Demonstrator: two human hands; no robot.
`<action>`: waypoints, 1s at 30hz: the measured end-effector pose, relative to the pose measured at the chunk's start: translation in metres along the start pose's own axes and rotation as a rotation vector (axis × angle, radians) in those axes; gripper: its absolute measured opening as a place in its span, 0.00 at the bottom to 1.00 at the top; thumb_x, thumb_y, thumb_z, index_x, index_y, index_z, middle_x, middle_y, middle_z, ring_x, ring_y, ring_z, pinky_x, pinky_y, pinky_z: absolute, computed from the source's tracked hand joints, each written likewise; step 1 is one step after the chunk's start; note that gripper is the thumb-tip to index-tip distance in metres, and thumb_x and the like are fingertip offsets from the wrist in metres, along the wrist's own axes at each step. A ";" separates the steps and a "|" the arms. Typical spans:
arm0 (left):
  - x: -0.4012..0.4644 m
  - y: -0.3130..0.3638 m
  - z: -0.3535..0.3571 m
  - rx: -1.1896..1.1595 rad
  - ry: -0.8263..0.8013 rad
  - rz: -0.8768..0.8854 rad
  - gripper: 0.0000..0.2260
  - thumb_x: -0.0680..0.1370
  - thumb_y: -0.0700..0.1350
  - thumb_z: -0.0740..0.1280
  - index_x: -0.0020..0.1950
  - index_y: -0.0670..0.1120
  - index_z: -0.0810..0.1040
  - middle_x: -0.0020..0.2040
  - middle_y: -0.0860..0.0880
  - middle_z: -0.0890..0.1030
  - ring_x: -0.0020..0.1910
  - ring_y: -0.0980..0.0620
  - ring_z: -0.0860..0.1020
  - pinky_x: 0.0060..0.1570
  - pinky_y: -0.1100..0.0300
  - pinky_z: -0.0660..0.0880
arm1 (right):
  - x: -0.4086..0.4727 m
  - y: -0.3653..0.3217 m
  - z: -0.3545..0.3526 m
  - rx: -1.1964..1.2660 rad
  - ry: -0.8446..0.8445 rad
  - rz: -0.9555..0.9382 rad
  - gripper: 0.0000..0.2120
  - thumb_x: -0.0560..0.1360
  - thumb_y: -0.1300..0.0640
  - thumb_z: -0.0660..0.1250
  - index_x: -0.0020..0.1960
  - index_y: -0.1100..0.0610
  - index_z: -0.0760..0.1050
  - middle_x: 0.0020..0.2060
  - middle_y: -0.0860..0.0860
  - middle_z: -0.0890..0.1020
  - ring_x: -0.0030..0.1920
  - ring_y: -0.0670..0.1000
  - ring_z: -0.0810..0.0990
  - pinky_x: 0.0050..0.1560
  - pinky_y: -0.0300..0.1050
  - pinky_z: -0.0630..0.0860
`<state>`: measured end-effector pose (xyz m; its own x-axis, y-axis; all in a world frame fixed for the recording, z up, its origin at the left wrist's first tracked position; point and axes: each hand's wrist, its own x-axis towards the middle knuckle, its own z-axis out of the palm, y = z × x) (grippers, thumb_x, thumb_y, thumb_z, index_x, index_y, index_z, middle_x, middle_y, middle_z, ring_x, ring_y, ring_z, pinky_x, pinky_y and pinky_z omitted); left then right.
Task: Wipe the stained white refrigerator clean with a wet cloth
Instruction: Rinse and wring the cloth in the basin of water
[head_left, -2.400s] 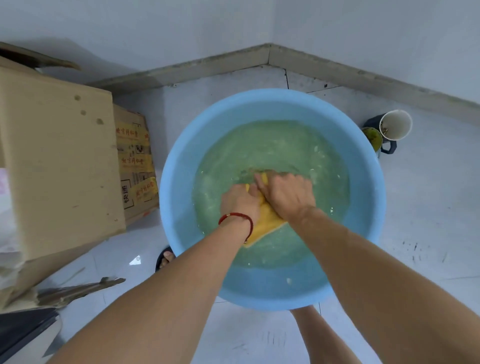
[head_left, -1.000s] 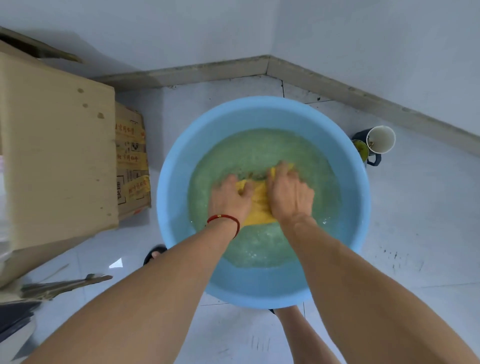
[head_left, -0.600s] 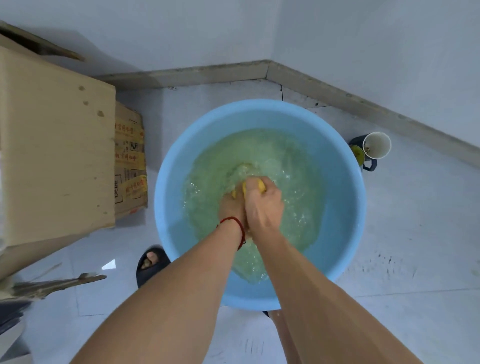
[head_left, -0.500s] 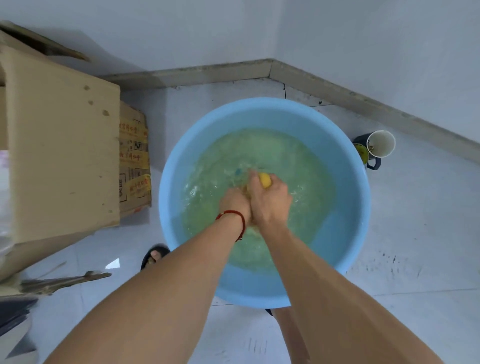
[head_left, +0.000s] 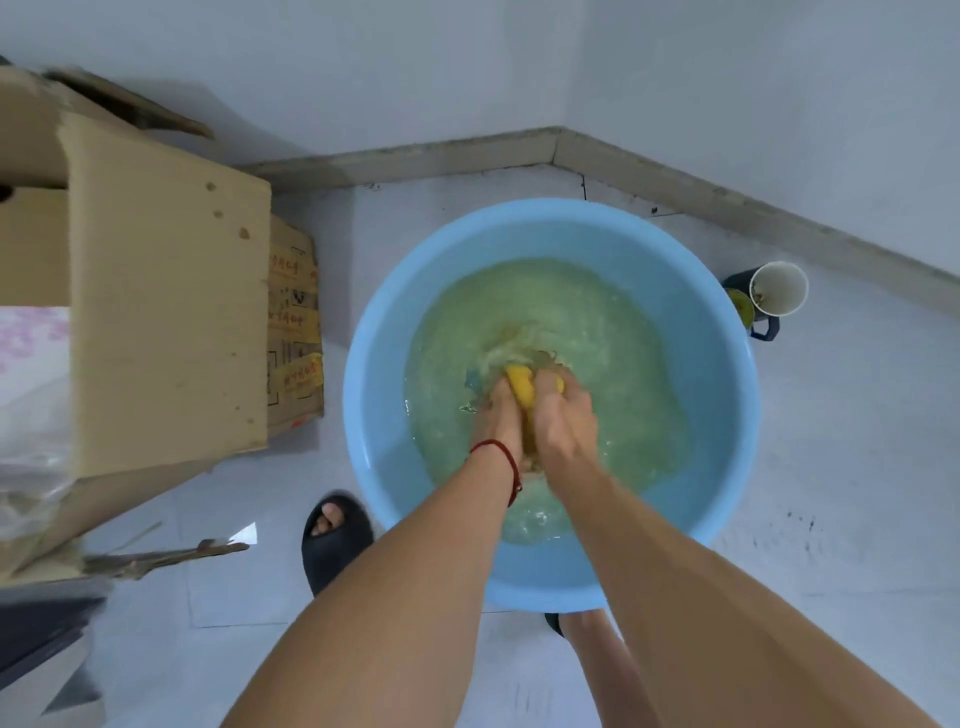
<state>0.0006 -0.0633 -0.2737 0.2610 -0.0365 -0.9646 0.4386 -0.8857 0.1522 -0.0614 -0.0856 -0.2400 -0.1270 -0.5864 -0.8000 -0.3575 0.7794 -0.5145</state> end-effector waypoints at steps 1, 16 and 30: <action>-0.003 0.003 0.000 0.079 0.024 0.044 0.29 0.75 0.68 0.58 0.60 0.47 0.81 0.57 0.42 0.84 0.55 0.41 0.83 0.58 0.47 0.80 | -0.007 -0.002 0.003 0.008 0.020 -0.002 0.15 0.81 0.49 0.62 0.64 0.51 0.80 0.56 0.56 0.83 0.57 0.59 0.79 0.63 0.52 0.76; -0.134 0.042 -0.068 0.474 -0.227 0.560 0.13 0.80 0.55 0.65 0.51 0.45 0.77 0.35 0.43 0.78 0.27 0.44 0.76 0.23 0.59 0.70 | -0.023 -0.009 -0.072 -0.433 -0.099 -0.152 0.26 0.85 0.37 0.50 0.75 0.51 0.67 0.74 0.61 0.70 0.70 0.65 0.70 0.71 0.58 0.67; -0.250 0.097 -0.133 0.414 -0.782 0.397 0.29 0.67 0.33 0.66 0.69 0.39 0.74 0.51 0.38 0.77 0.41 0.45 0.76 0.31 0.54 0.76 | -0.141 -0.074 -0.101 -0.234 -0.122 -0.653 0.17 0.70 0.66 0.73 0.50 0.47 0.76 0.42 0.45 0.83 0.44 0.44 0.80 0.42 0.40 0.73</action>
<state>0.0918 -0.0789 0.0109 -0.3867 -0.5330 -0.7526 0.0654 -0.8299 0.5541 -0.1107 -0.0832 -0.0581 0.2817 -0.8785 -0.3860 -0.5168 0.2000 -0.8324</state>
